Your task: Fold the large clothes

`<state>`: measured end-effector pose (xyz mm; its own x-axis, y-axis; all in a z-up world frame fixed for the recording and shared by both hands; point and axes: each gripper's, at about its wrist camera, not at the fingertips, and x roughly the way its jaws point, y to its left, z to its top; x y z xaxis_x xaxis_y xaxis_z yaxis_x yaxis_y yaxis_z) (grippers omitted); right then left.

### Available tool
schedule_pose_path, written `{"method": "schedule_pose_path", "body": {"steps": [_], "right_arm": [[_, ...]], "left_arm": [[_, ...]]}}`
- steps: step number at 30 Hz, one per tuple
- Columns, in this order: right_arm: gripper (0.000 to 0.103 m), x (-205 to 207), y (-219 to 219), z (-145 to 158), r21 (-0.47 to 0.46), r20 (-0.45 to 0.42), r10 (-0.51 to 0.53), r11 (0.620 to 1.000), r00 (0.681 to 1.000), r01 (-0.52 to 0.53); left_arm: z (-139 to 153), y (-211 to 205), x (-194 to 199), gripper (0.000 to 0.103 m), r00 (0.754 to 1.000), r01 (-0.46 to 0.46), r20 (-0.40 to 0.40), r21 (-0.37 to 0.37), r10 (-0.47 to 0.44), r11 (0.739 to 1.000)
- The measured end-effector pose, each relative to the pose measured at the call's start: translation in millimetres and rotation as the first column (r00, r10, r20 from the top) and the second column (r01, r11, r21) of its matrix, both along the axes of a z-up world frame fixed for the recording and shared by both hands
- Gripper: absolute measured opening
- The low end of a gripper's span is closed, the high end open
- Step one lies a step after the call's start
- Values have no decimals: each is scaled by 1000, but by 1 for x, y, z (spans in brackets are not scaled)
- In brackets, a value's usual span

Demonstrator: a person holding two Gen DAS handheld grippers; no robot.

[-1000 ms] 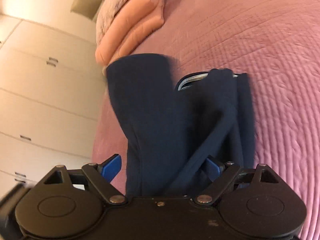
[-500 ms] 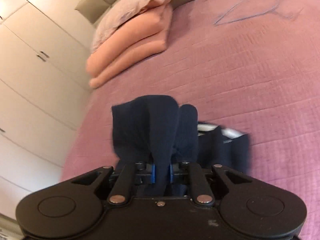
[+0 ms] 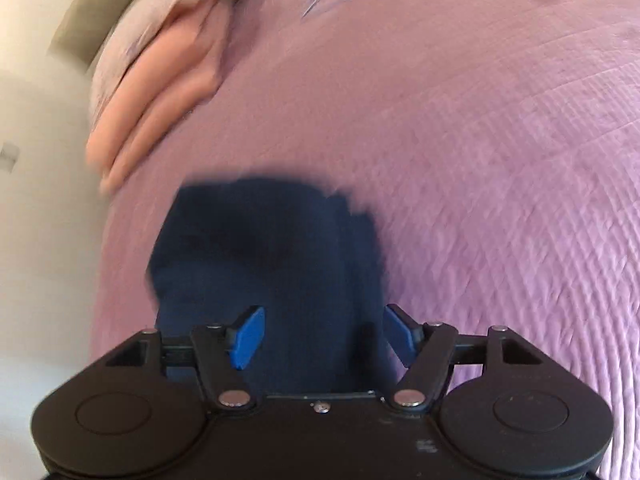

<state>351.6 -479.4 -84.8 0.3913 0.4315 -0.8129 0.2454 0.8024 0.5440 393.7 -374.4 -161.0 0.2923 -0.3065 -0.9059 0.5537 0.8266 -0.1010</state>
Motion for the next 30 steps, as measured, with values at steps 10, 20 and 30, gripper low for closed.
{"method": "schedule_pose_path", "body": {"steps": [10,20,30], "right_arm": [[8,-69,5,21,68,174,-306,952,936,299],[12,-97,-31,-34,-11,88,-386,922,918,388],[68,-54,8,-31,-12,-39,21,1000,999,-21]], "left_arm": [[61,47,9,70,965,-174,-231,-216,122,961],[-7,39,60,79,945,-278,-185,-28,268,960],[11,25,19,66,967,-158,-202,-4,154,987]]}}
